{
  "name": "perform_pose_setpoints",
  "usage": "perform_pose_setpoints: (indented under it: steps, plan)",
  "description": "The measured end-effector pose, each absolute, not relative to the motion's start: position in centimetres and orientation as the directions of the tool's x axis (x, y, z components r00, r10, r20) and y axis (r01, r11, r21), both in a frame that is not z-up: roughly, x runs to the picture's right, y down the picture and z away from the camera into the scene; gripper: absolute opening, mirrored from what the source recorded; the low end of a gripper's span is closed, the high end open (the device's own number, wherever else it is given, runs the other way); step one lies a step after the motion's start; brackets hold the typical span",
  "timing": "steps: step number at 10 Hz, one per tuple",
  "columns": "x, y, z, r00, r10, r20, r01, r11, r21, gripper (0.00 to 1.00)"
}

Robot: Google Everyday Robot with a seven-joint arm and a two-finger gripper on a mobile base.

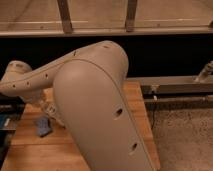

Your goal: Stand the bottle upright

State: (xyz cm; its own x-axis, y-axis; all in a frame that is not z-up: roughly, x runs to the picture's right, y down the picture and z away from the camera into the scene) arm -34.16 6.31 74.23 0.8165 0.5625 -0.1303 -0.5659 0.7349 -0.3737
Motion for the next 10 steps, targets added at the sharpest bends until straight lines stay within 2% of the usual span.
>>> perform_pose_setpoints:
  steps: [10]
  plan:
    - [-36.6, 5.1, 74.3, 0.804, 0.591, -0.067, -0.562, 0.719, -0.409, 0.00]
